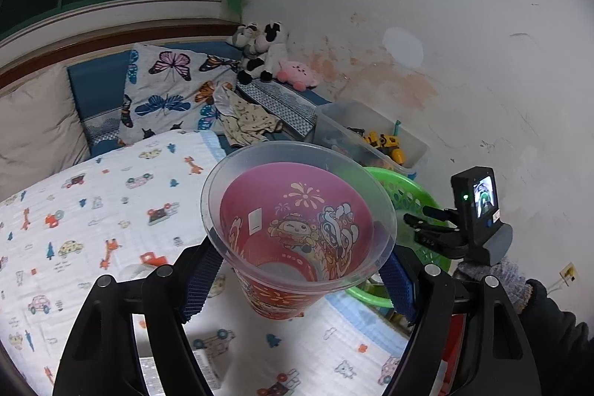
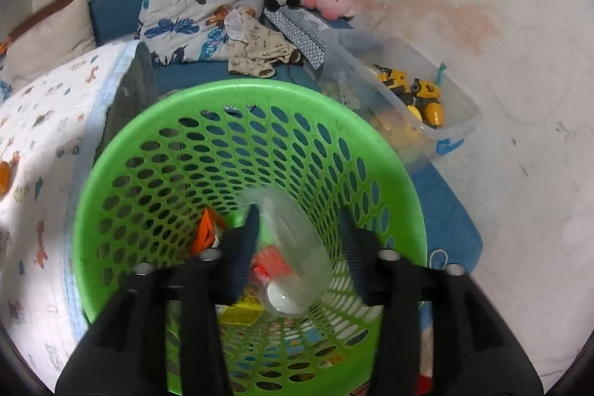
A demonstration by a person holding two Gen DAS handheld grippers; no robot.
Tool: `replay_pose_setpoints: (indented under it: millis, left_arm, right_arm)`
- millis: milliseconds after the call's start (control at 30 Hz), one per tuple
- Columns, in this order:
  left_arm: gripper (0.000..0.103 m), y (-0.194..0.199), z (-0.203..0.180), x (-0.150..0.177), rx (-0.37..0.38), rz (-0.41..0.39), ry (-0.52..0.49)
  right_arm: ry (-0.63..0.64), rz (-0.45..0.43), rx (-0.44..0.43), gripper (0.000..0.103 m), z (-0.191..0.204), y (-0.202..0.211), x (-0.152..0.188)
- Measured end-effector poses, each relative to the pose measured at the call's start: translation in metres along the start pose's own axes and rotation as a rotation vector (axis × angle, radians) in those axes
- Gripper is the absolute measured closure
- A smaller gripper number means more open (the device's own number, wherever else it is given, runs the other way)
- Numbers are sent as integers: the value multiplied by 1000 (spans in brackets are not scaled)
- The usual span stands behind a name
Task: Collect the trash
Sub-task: 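Drop the clear box into the green basket with the right tool while the left tool drops the red cup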
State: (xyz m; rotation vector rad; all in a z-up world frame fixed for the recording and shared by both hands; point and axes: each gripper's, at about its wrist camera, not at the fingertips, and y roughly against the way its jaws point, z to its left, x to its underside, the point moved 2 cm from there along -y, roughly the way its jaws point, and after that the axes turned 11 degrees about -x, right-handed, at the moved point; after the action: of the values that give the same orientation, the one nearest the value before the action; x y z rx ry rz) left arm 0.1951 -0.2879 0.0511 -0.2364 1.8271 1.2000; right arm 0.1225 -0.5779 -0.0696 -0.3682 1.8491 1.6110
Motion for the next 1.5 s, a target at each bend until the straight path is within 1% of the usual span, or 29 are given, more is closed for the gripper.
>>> replay_pose_setpoints:
  millis: [133, 267, 567, 633, 733, 833, 1033, 1233, 1300, 1367, 1400, 1500]
  left_arm:
    - [28, -8, -10, -2, 19, 11, -1]
    - [28, -15, -23, -5, 39, 19, -17]
    - [28, -41, -70, -12, 87, 41, -79]
    - [28, -52, -83, -12, 100, 58, -89]
    - [28, -64, -98, -8, 102, 77, -104]
    - [28, -79, -110, -5, 132, 110, -93]
    - [28, -113, -140, 3, 182, 172, -67]
    - [28, -133, -163, 19, 230, 232, -55]
    - [27, -138, -168, 24, 234, 253, -60]
    - [26, -141, -170, 27, 238, 264, -60]
    - [23, -141, -171, 28, 239, 267, -59]
    - [20, -140, -172, 27, 253, 265, -53]
  right_arm:
    - [24, -18, 18, 51, 2, 3, 0]
    - [17, -42, 8, 50, -1, 11, -1]
    - [-18, -114, -26, 43, -12, 54, 10]
    - [-29, -133, -29, 40, -14, 63, 12]
    - [-49, -157, -39, 40, -21, 76, 19]
    - [-74, -170, -53, 39, -28, 85, 27]
    - [-111, -183, -50, 39, -42, 101, 44]
    - [-141, -193, -47, 39, -53, 113, 58]
    - [-149, -196, -46, 39, -56, 114, 60]
    - [-157, -196, -48, 38, -57, 115, 62]
    - [-163, -197, -49, 38, -59, 115, 62]
    - [-175, -197, -67, 38, -59, 115, 63]
